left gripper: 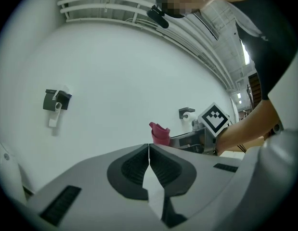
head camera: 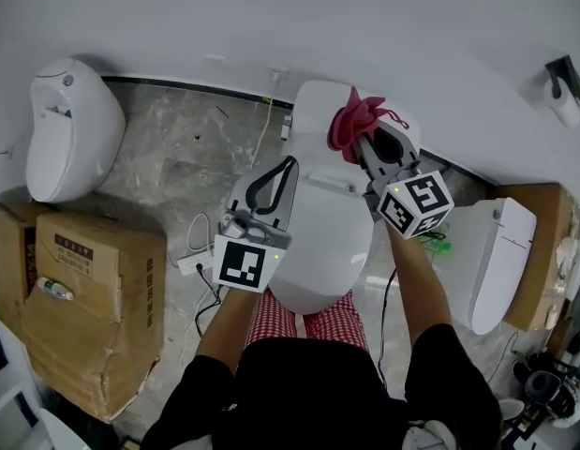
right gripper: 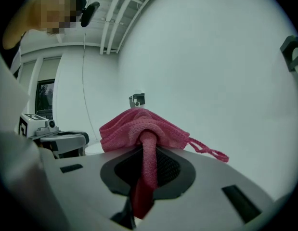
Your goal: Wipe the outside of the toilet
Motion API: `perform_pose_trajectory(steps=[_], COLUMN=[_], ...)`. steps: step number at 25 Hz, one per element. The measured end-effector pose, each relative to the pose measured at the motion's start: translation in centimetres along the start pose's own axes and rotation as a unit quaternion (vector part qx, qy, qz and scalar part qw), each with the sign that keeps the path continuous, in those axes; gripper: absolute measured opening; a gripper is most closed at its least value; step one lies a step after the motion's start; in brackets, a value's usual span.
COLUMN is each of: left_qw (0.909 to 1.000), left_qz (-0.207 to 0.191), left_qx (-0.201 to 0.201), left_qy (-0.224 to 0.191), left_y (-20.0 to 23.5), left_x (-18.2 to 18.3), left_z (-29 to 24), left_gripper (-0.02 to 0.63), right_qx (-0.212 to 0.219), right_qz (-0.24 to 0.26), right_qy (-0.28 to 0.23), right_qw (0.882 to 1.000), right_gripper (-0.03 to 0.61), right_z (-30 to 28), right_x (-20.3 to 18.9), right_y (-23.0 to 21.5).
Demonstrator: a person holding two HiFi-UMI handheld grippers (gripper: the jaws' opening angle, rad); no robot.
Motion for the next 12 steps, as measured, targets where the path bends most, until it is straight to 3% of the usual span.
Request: perform_pose_trajectory(steps=[7,12], left_qw=[0.998,0.9962], left_qz=[0.043,0.061], left_qx=[0.044,0.056], left_qy=[0.01,0.028], left_y=[0.8,1.0], left_x=[-3.2,-5.6], left_z=[-0.9,-1.6], left_gripper=[0.011,0.011], right_qx=[0.024,0.041], right_qz=[0.052,0.049], right_qy=[0.057,0.092], right_qw=[0.997,0.994], right_gripper=[0.055,0.055], right_z=[-6.8,-11.1], right_x=[-0.4,-1.5], right_y=[-2.6,-5.3])
Point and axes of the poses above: the fingertips, and each gripper's own axes: z backward along the fingers, y to its left, x out of its top, the point moved 7 cm from there along z, backward along the fingers, and after that the axes turned 13 degrees about y, right-handed, at the moved point
